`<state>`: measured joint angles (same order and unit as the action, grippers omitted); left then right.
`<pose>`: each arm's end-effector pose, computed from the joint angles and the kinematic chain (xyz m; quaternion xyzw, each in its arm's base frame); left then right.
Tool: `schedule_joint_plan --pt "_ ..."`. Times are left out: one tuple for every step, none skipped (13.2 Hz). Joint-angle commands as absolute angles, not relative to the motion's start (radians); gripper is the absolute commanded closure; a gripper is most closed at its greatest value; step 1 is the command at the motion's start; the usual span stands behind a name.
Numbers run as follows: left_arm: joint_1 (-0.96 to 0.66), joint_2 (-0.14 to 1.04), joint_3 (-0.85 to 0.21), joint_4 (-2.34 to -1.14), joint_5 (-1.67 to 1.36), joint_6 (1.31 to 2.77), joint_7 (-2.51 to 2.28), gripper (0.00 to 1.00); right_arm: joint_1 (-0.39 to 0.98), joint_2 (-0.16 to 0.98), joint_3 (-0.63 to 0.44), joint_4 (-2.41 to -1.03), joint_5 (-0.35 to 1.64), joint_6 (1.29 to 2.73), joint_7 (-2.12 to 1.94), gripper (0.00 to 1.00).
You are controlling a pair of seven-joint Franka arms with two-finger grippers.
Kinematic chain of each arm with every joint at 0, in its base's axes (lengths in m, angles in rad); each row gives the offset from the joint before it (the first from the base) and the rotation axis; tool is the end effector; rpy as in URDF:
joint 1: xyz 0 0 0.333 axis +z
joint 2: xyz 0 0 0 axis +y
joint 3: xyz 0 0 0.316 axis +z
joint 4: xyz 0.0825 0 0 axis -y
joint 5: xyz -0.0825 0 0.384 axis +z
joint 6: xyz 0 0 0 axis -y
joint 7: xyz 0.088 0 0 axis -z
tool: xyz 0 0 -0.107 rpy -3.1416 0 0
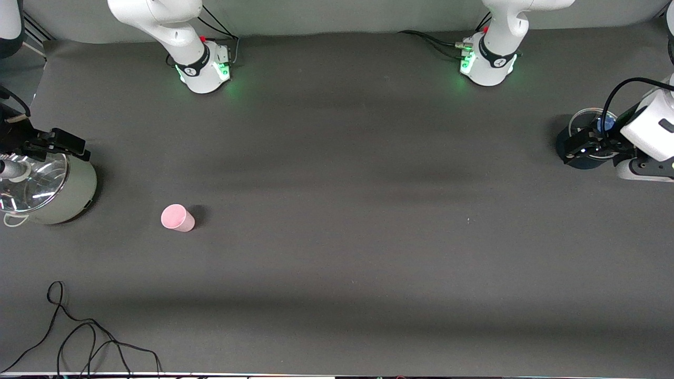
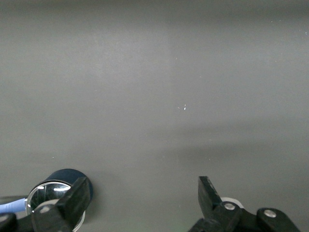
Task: Transfer pink cup from left to right arm
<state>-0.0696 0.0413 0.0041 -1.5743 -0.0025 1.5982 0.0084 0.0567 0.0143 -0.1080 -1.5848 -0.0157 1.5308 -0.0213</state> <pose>0.5677 -0.0375 0.6020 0.9993 -0.0369 -0.0087 0.0009 0.5529 -0.0297 0.6067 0.9993 -0.0151 -0.0344 0.0074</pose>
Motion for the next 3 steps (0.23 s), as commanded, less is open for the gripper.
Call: schedule_joint_plan --pt "-0.087 0.041 0.018 -1.571 0.003 1.605 0.02 0.0 0.048 0.009 -0.101 -1.585 -0.031 1.529 -0.041 0.0" --pt "-0.087 0.046 0.018 -1.563 0.003 1.603 0.02 0.0 0.048 0.009 -0.101 -1.586 -0.031 1.529 -0.041 0.0" --pt "-0.087 0.048 0.018 -1.56 0.003 1.603 0.02 0.0 0.048 0.009 -0.101 -1.585 -0.031 1.531 -0.04 0.0"
